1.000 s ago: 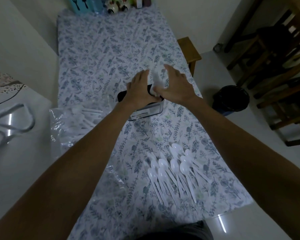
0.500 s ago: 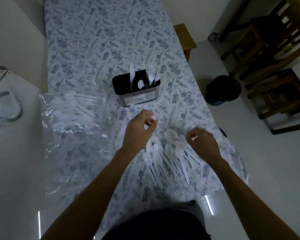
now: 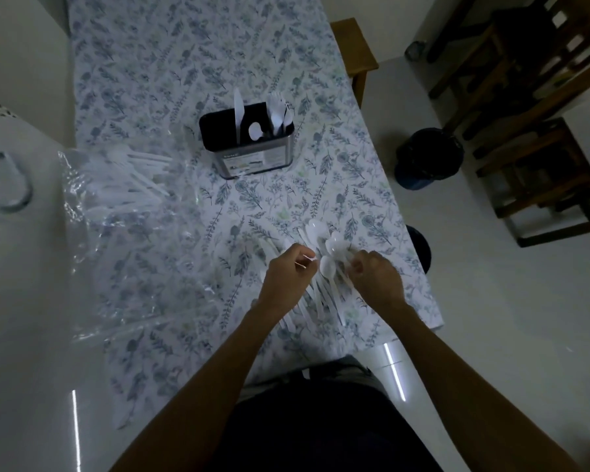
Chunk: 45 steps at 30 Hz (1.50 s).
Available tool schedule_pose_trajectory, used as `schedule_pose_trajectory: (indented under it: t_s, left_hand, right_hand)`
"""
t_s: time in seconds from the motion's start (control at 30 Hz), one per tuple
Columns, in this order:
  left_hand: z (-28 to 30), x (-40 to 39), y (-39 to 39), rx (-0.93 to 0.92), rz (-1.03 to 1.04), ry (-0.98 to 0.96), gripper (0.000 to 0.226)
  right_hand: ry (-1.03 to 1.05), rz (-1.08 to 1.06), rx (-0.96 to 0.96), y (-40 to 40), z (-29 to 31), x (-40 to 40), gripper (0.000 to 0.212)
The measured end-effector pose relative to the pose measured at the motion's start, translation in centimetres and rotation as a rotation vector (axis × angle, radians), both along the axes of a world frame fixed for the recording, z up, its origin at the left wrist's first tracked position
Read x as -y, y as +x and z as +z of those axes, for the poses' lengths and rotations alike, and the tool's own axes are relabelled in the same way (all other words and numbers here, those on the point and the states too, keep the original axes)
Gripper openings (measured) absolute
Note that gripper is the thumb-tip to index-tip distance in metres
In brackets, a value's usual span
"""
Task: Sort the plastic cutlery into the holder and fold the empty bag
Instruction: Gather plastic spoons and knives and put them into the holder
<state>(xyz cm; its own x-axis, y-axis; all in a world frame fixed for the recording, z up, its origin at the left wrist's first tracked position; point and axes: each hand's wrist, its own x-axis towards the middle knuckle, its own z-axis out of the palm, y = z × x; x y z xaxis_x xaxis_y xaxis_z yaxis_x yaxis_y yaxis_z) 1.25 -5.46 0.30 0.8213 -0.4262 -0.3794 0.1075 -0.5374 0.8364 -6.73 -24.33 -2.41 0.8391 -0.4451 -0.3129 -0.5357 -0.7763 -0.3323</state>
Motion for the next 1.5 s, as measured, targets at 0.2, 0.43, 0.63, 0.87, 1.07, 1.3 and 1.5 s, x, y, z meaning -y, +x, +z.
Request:
schedule_pose_trajectory:
  t_s: [0.2,0.43,0.63,0.87,1.07,1.3,1.5]
  left_hand:
    - [0.3,3.8,-0.8,-0.354,0.166,-0.133,0.033]
    - [-0.3,4.8,-2.0,-0.613,0.672,-0.500,0.013]
    - [-0.7,4.5,-1.8,-0.690,0.870,-0.540,0.014]
    - [-1.5,6.7,-1.6,-0.538,0.846,-0.508,0.027]
    - [-1.7,7.3,-1.2,-0.616,0.775,-0.694,0.011]
    - [-1.3,6.2,-1.2,-0.455,0.925,-0.436,0.016]
    - [-1.7,4.2,-0.8,-0.595,0.957,-0.491,0.014]
  right_hand:
    - [0.212,0.162,0.198,-1.0,3.0,0.4,0.018]
    - [0.149,0.169,0.041,2.3,0.0,3.4,0.034]
    - [0.167,0.249,0.028,2.8,-1.1,4.8,0.019]
    - [0.678,-0.135,0.263,-1.7,4.3,2.3,0.015]
    - [1.180,-0.491,0.072,-2.1,6.1,1.5,0.019]
    - [0.230,0.014,0.019,-0.1,1.1,4.7,0.033]
    - [0.207,0.212,-0.001,1.9,-0.6,4.6,0.018]
